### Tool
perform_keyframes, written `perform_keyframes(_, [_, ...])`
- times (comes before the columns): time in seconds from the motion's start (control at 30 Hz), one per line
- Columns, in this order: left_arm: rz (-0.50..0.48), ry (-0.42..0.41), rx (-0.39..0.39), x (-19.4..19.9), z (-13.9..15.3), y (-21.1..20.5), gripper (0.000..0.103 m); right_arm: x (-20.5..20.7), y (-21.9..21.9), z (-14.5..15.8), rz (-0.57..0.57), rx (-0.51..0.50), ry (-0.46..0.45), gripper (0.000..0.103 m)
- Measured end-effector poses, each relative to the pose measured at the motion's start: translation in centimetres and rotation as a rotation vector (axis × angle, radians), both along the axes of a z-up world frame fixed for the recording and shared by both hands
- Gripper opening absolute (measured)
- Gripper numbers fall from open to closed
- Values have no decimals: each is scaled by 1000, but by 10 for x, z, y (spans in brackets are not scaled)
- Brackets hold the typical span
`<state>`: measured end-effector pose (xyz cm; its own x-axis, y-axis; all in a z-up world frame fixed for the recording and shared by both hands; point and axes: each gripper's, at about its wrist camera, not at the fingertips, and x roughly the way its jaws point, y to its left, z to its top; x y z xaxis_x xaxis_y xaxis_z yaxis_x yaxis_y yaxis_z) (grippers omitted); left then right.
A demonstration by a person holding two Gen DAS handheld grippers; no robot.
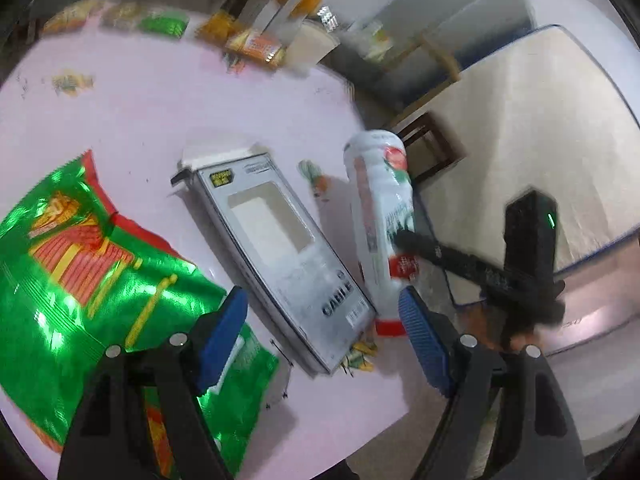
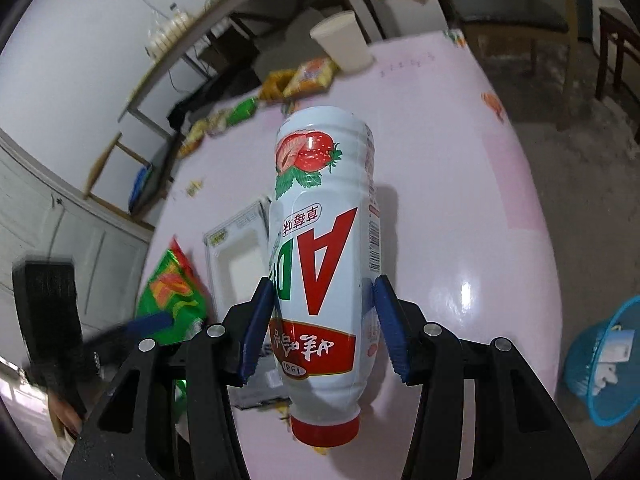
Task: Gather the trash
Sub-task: 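Hold the bottle in the right tool while the left tool reaches toward the white CABLE box, then grasp the white CABLE box with the left tool while the right tool holds the bottle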
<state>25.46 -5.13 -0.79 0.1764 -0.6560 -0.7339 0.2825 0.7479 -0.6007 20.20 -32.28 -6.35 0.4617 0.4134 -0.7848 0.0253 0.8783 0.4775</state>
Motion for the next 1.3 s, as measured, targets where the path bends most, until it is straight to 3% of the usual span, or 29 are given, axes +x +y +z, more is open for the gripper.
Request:
perform_keyframes(0.07, [10, 53, 60, 20, -7, -8, 76, 0, 3, -7, 10, 7, 9, 48])
perform_keyframes(0.2, [-27, 71, 198, 39, -17, -26, 76, -1, -1, -12, 13, 48, 8, 48])
perform_keyframes(0.4, [-56, 119, 299, 52, -30, -43, 76, -2, -6, -12, 14, 86, -3, 48])
perform_keyframes(0.63, [-135, 68, 404, 54, -42, -86, 77, -11, -13, -16, -4, 128, -11, 48])
perform_keyframes(0.87, [-332, -64, 443, 13, -35, -146, 79, -61, -45, -20, -102, 196, -25, 48])
perform_keyframes(1.03, [-429, -81, 423, -25, -38, -163, 79, -106, -64, -22, -166, 224, -24, 48])
perform_keyframes(1.2, [-465, -87, 377, -61, -40, -158, 82, -146, -70, -21, -224, 230, -38, 48])
perform_keyframes(1.3, [-409, -75, 319, -74, -39, -151, 89, -160, -74, -18, -276, 182, -63, 48])
